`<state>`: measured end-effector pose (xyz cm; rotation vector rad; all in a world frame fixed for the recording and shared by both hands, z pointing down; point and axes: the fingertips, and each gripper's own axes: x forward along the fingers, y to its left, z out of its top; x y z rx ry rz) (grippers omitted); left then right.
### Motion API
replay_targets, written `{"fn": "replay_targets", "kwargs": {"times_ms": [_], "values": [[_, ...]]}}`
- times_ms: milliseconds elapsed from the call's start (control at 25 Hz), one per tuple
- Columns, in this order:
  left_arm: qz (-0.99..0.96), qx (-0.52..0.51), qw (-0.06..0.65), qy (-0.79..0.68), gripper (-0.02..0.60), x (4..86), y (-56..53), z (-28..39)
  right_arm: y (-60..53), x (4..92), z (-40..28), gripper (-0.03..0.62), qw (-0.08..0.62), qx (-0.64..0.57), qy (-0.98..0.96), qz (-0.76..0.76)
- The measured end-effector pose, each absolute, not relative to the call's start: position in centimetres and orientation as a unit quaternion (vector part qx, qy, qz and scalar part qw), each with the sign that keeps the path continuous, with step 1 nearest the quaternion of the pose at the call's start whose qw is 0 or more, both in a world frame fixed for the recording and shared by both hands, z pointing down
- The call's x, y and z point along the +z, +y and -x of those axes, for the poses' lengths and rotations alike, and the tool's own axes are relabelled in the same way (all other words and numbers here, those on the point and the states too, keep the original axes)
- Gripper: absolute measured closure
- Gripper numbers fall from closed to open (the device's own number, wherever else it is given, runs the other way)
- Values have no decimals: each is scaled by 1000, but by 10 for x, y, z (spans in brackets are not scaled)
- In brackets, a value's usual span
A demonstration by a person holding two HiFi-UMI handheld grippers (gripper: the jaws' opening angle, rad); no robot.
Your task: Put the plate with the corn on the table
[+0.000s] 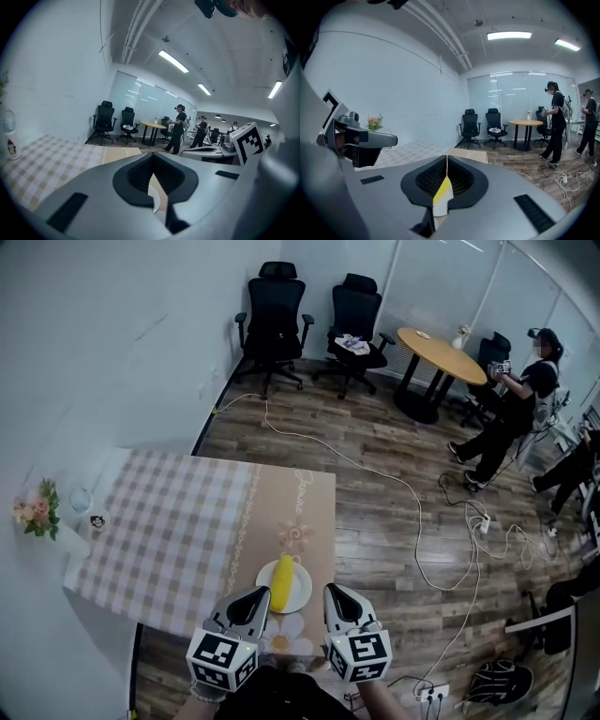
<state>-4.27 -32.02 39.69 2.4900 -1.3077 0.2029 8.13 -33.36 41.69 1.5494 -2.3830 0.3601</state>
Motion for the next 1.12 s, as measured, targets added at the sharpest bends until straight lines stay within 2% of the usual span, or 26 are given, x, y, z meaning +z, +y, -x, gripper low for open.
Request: {"fn": "replay_targets", "kwargs": {"times_ms": [440,680,880,1120], "values": [[-878,58,77,-469,569,342,-311,44,-322,354,-78,551,95,54,-842,-528],[-872,60,76,-479,569,336,-306,76,-311,336,-52,551,92,28,-847,-522],[-867,55,69,-491,569,334,-303,65,-309,328,-68,551,85,15,-852,-517],[-864,58,75,-494,569,337,-301,87,-304,329,-52,551,97,14,-852,-514]]}}
